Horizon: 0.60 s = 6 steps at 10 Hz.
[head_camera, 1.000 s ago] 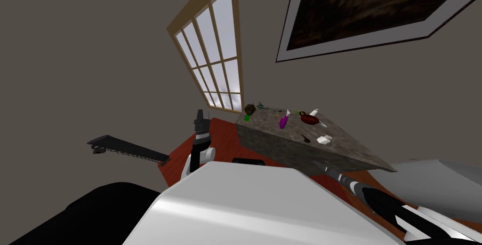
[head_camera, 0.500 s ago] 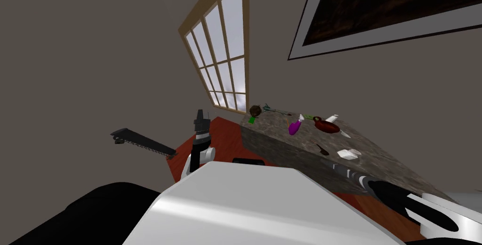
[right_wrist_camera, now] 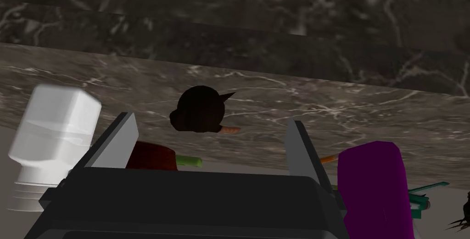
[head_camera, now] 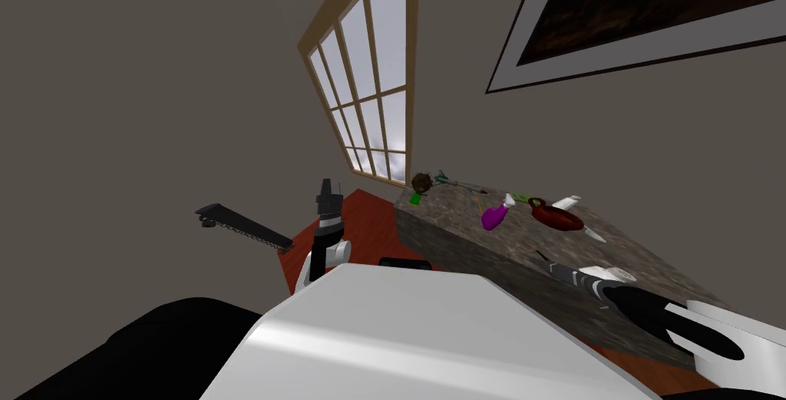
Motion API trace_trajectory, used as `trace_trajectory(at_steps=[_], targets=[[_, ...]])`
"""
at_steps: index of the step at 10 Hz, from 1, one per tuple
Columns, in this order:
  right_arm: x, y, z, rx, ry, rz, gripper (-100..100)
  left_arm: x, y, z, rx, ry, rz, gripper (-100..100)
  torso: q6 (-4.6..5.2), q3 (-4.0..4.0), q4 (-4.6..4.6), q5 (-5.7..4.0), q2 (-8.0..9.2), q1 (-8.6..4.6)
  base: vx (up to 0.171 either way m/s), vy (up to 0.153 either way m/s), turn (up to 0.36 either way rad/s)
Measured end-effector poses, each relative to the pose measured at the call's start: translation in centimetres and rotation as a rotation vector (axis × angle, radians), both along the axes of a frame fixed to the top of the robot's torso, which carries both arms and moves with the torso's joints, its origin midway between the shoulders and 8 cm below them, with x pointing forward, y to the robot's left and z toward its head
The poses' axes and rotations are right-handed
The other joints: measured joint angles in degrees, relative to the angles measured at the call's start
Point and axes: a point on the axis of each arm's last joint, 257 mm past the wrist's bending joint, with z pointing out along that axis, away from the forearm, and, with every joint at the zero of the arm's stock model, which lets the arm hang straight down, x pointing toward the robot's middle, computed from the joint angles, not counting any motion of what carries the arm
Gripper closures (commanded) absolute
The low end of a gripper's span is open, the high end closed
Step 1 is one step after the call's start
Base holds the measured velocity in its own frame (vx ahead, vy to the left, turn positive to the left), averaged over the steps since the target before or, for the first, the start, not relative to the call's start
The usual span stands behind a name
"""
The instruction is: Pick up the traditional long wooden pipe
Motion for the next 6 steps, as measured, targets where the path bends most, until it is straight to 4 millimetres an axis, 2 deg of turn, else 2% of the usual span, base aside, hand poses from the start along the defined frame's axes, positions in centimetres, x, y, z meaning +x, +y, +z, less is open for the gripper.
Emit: trace_trajectory(at_steps=[1, 4, 5, 6], targets=[[0.0, 0.0, 0.0, 0.000, 0.000, 0.000, -100, 0.0, 0.0, 0.0, 0.000, 0.000, 0.000, 0, 0.00, 0.05, 0.02, 0.00, 0.08, 0.00, 0.027, -0.009, 0.109], [-1.5, -0.6, -1.5, 0.001, 0.001, -0.026, -100, 0.0, 0.0, 0.0, 0.000, 0.000, 0.000, 0, -0.01, -0.01, 0.00, -0.03, -0.03, -0.12, 0.038, -0.022, 0.074], [-1.5, -0.6, -1.6, 0.001, 0.001, -0.026, 100, 0.0, 0.0, 0.0, 0.000, 0.000, 0.000, 0, 0.00, 0.02, 0.01, -0.01, 0.03, -0.06, 0.000, 0.000, 0.000], [-1.6, -0.7, -1.6, -0.001, 0.002, -0.027, 100, 0.0, 0.0, 0.0, 0.000, 0.000, 0.000, 0, -0.02, 0.06, 0.03, -0.03, 0.10, -0.01, 0.002, -0.009, -0.010]])
